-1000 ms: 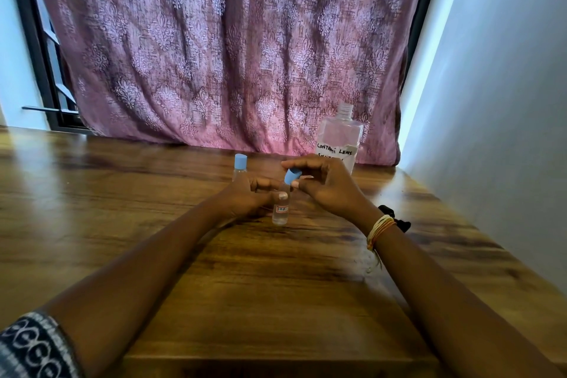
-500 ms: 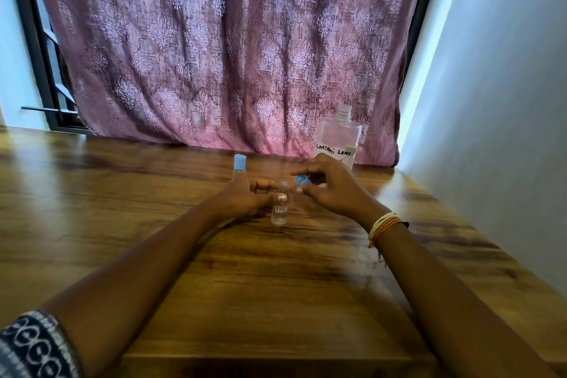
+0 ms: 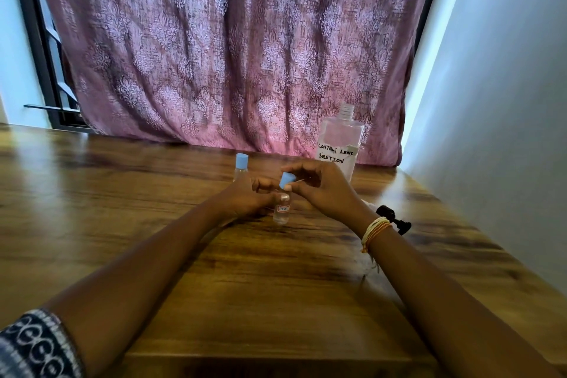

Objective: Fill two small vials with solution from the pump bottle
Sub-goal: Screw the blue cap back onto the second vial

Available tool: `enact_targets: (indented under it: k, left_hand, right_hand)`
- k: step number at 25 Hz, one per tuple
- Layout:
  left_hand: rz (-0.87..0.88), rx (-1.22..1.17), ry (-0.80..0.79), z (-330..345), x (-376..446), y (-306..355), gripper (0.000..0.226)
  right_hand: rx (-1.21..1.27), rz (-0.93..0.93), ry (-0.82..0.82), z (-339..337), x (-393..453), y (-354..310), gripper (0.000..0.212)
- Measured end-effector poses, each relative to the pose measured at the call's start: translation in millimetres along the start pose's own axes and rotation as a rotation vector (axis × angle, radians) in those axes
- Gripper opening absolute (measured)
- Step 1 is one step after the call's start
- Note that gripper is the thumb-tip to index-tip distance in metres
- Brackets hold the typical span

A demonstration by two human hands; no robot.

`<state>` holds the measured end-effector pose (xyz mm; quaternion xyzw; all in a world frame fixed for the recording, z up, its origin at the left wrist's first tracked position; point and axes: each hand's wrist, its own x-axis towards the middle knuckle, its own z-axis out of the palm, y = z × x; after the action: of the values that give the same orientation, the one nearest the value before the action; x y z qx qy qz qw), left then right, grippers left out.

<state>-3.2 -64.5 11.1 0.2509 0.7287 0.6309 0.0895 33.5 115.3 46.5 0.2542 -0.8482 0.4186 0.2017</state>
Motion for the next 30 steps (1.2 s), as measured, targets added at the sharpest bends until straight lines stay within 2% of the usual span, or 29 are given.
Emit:
enact_targets:
  k: [4,7,9,10,12,15,19,21,23,26,30]
  left_hand:
    - [0.023,0.043,-0.001,-2,1,-1,0.019]
    - [0.019,0.019,0.016,1,-1,0,0.021]
    - [0.033,0.06,0.021,0,-1,0,0.017]
    - [0.037,0.078,0.018,0,-1,1,0.014]
    - [0.033,0.083,0.021,0,-1,2,0.014]
    - [0.031,0.088,0.021,0,-2,3,0.016]
    - [0.028,0.105,0.018,1,-4,7,0.017]
    - [0.044,0.125,0.02,1,-5,8,0.013]
    - [0.052,0.122,0.024,2,-5,8,0.013]
    - [0.032,0.129,0.029,2,-4,7,0.018]
    - [0.047,0.115,0.037,2,-4,7,0.018]
  right_hand:
    - [-0.004,0.003,-0.037,1,1,2,0.032]
    - [0.02,0.094,0.059,5,0,2,0.029]
    - [-0.012,0.136,0.117,10,-1,5,0.035]
    - [-0.012,0.151,0.108,12,-1,5,0.04]
    - [0.138,0.175,0.0,12,0,5,0.046]
    - [0.389,0.161,-0.111,4,0,3,0.04]
    - [0.202,0.126,0.048,9,-2,4,0.023]
    - [0.162,0.137,0.062,14,-2,5,0.036]
    - [0.176,0.138,-0.009,12,0,7,0.049]
    - [0.275,0.105,-0.087,5,2,11,0.047]
    - [0.186,0.129,0.075,11,2,11,0.043]
